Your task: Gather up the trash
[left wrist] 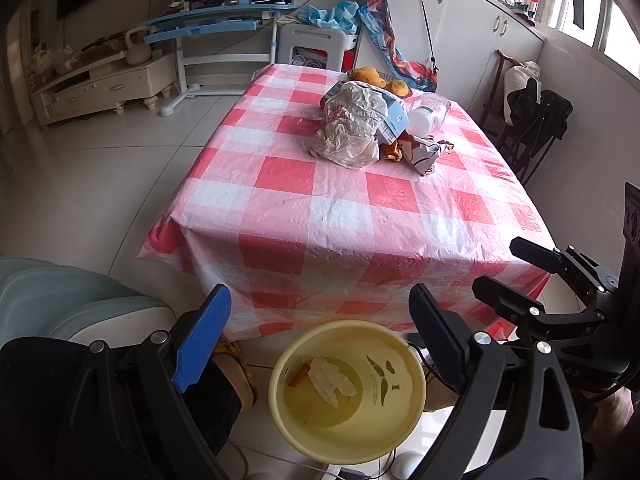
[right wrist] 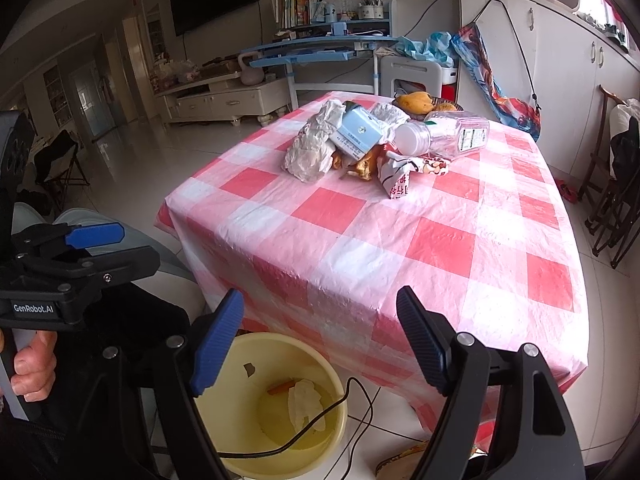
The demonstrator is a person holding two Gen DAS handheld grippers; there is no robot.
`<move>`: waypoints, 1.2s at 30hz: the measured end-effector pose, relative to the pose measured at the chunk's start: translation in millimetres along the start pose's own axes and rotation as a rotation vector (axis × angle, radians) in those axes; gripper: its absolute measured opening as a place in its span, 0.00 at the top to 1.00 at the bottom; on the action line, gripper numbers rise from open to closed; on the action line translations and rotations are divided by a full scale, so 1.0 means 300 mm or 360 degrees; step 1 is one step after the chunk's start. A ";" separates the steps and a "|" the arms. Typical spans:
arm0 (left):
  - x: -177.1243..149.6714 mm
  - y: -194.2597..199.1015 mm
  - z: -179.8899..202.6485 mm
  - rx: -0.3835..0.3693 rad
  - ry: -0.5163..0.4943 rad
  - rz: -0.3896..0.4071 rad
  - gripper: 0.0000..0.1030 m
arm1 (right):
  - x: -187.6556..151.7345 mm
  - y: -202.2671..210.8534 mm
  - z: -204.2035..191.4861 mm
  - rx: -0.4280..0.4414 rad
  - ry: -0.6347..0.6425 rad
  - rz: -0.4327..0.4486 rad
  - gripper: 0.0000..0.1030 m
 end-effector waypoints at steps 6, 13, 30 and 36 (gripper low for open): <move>0.000 -0.001 0.001 0.0002 -0.0001 -0.0001 0.15 | -0.003 -0.003 -0.004 -0.0006 0.0014 -0.0001 0.26; -0.001 -0.003 0.005 0.0002 -0.0004 -0.0003 0.15 | -0.008 -0.007 -0.008 -0.0013 0.0033 -0.0002 0.26; 0.001 -0.002 0.004 0.0001 -0.0002 -0.0002 0.15 | -0.015 -0.009 -0.009 -0.0018 0.0043 -0.0009 0.25; 0.002 -0.002 0.004 0.0001 0.0001 0.0001 0.15 | -0.015 -0.009 -0.012 -0.0018 0.0043 -0.0009 0.25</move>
Point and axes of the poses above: each gripper's, at about its wrist camera, not at the fingertips, and y roughly against the way its jaws point, z to its right, x to its top, the point moved 10 cm from there along -y, roughly the way its jaws point, and after that the axes turned 14 degrees about -y, right-handed, at the moved point
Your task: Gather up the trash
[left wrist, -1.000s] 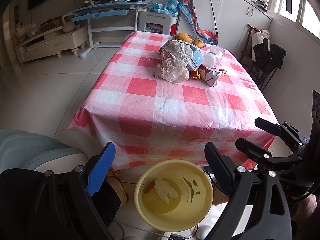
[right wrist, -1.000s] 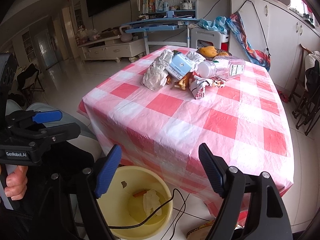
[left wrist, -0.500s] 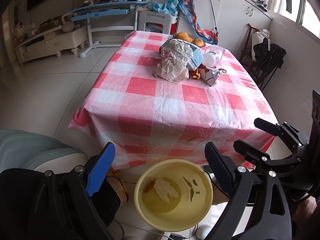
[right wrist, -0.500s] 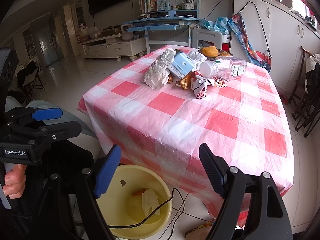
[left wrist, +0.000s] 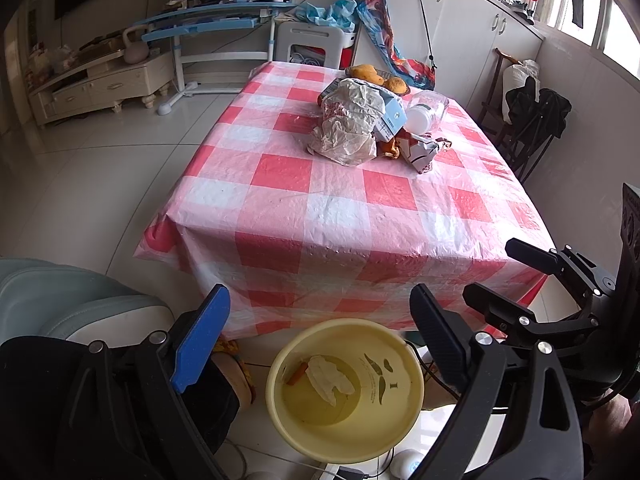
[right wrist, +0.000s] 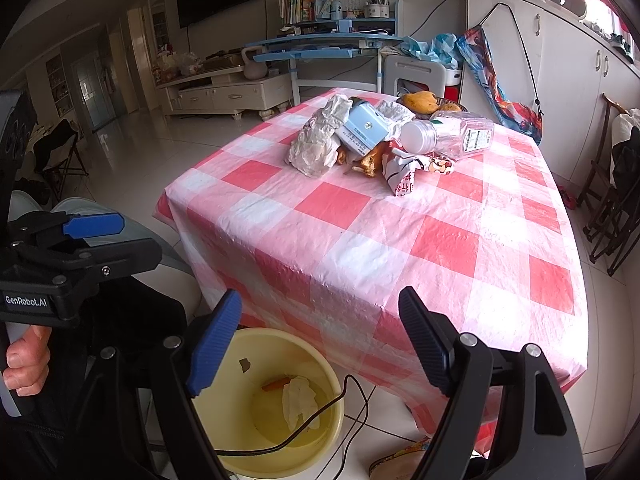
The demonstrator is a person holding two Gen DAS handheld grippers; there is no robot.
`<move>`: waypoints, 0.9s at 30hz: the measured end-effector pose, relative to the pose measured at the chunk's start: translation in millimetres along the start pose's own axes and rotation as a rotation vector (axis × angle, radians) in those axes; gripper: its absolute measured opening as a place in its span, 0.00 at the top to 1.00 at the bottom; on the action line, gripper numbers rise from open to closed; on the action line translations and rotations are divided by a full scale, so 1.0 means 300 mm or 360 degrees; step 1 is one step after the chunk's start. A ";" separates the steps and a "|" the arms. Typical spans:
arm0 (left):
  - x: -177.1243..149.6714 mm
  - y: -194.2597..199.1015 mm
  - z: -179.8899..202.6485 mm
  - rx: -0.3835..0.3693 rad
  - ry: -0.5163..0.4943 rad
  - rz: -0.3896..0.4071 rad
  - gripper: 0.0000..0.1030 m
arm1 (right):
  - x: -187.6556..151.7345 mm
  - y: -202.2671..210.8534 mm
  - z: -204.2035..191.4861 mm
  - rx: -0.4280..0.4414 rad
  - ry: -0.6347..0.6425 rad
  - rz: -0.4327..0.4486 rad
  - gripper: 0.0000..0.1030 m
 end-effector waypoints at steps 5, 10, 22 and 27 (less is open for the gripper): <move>0.000 0.001 -0.001 -0.0001 0.0001 0.0001 0.15 | -0.001 0.000 0.001 -0.0001 0.0001 0.0001 0.25; 0.002 0.001 -0.001 -0.0001 0.0004 0.0003 0.15 | -0.001 0.001 -0.001 -0.0001 0.0002 0.0000 0.25; 0.144 0.000 0.026 0.0000 -0.0086 0.0088 0.14 | 0.205 0.062 -0.027 0.0072 0.0147 0.0135 0.22; 0.291 -0.122 0.045 0.0008 -0.0199 0.0063 0.14 | 0.291 0.038 0.119 0.0047 0.0053 0.0165 0.22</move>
Point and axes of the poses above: each gripper's, at about its wrist camera, not at the fingertips, and y roughly against the way its jaws point, z to its right, x to its top, the point moved 10 cm from there along -y, roughly the way its jaws point, and after that the axes turned 14 degrees about -y, right-handed, at the moved point
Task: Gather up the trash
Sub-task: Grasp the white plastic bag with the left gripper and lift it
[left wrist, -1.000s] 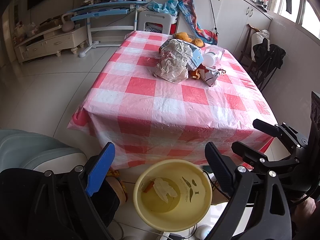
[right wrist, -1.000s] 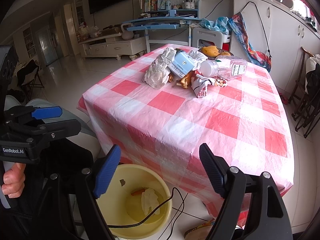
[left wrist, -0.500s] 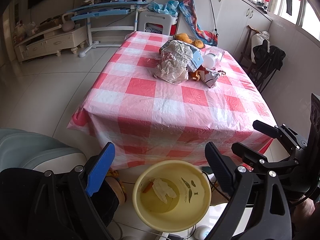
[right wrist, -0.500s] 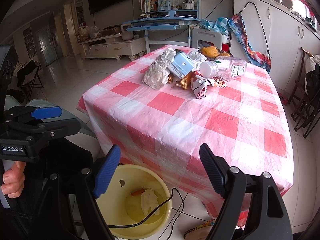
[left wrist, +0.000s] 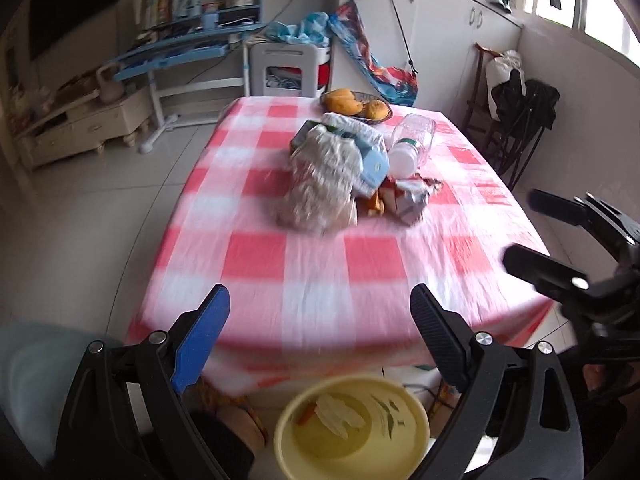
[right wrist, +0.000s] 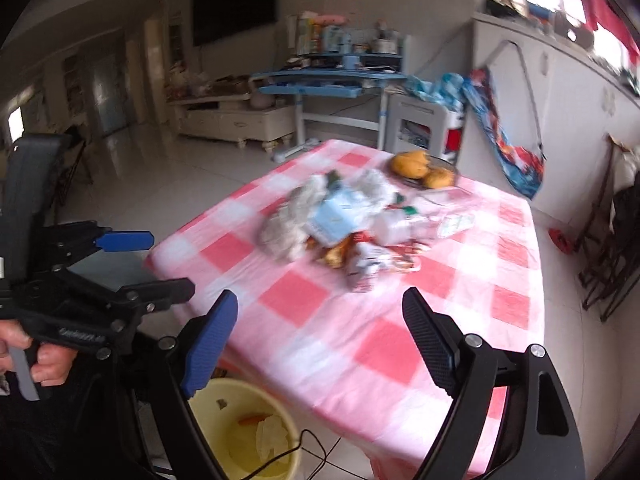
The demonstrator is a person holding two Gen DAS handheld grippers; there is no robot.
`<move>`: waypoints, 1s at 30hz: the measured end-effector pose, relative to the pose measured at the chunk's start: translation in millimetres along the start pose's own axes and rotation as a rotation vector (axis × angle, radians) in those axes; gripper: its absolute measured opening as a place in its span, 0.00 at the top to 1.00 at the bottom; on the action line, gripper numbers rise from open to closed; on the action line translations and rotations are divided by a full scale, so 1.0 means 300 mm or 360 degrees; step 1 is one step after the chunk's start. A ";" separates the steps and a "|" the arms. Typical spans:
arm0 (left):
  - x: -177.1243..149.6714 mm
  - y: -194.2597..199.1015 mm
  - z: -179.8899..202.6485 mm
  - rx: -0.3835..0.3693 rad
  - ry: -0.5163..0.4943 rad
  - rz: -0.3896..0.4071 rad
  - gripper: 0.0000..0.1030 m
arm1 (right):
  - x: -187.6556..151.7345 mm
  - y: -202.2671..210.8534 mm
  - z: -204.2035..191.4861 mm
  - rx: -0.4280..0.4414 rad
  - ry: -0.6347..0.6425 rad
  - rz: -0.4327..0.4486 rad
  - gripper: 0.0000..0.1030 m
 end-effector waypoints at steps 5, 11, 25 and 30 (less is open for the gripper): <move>0.129 -0.173 -0.018 0.0032 -0.0041 -0.0076 0.14 | 0.010 -0.016 0.107 0.0015 -0.0205 -0.0020 0.22; 0.186 -0.370 -0.060 0.0049 -0.0100 -0.0210 0.15 | 0.032 -0.036 0.096 0.0055 -0.0237 -0.0028 0.22; 0.197 -0.234 -0.104 -0.0264 0.0126 -0.0001 0.80 | 0.005 -0.117 0.063 0.0075 -0.0258 -0.0144 0.22; 0.185 -0.204 -0.127 -0.0329 0.0195 0.0015 0.80 | 0.007 -0.163 0.086 0.0078 -0.0345 -0.0189 0.22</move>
Point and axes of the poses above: each gripper's, at about its wrist camera, not at the fingertips, and y roughly against the way its jaws point, z to its right, x to its top, the point moved 10 cm from there along -y, roughly the way its jaws point, and after that the axes turned 14 degrees about -y, right-handed, at the moved point
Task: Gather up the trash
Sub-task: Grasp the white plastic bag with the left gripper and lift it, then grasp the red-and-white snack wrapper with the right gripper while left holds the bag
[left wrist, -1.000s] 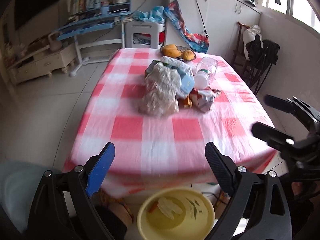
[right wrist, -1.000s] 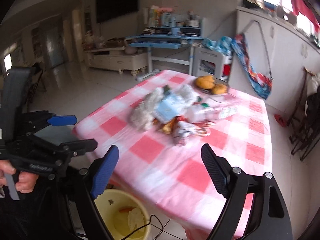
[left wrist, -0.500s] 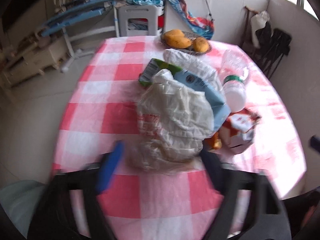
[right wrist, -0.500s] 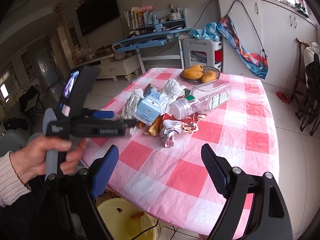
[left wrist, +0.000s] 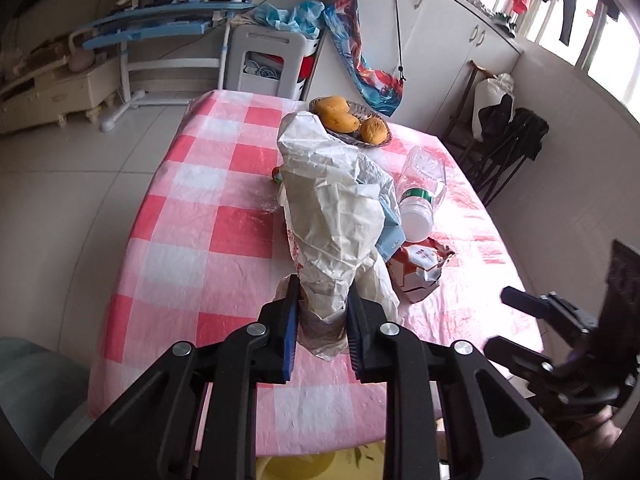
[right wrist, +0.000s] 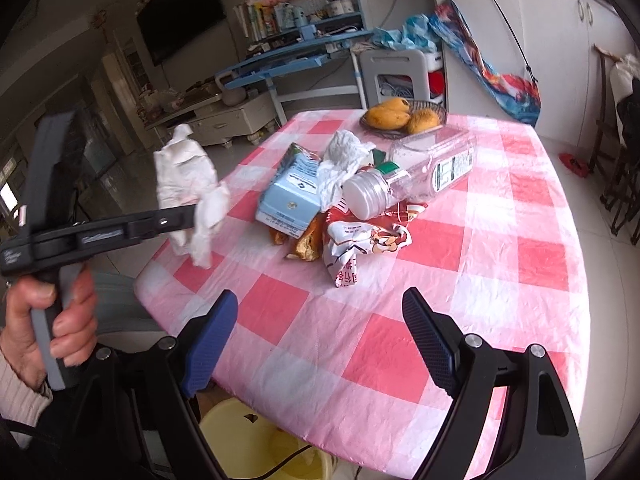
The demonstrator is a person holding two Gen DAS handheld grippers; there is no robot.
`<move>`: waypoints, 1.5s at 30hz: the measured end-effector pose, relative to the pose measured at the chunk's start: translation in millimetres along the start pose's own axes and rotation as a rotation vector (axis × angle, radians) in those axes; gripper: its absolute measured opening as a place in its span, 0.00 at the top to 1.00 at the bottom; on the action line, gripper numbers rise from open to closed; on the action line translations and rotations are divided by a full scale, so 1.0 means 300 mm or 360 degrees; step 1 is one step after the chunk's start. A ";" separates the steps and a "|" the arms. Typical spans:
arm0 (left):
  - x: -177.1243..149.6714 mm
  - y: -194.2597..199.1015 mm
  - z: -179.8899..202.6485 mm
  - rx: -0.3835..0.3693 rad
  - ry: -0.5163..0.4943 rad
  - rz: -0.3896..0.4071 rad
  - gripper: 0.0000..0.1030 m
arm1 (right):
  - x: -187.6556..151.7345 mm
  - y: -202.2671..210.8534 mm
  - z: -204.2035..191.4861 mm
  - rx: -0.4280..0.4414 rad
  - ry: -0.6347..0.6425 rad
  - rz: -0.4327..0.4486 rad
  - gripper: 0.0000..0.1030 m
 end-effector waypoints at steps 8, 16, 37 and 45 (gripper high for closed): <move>0.001 0.008 0.025 -0.0158 0.0029 -0.0004 0.80 | -0.021 0.013 -0.169 0.0290 0.0111 -0.0003 0.22; -0.030 -0.014 0.117 -0.0325 -0.0056 -0.0096 0.80 | -0.085 -0.027 -0.240 0.0308 0.0222 -0.0096 0.56; -0.059 -0.038 0.031 -0.0277 0.0109 -0.0183 0.80 | -0.056 -0.022 -0.153 0.0282 0.0032 -0.0065 0.35; -0.051 -0.036 0.001 -0.0171 0.0090 -0.0180 0.80 | -0.016 -0.078 0.041 -0.0056 -0.0185 -0.0060 0.34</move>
Point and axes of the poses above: each gripper's, at about its wrist camera, not at the fingertips, and y roughly against the way its jaws point, z to its right, x to its top, the point moved 10 cm from there along -y, roughly the way its jaws point, and after that the axes turned 14 degrees about -y, right-handed, at the moved point
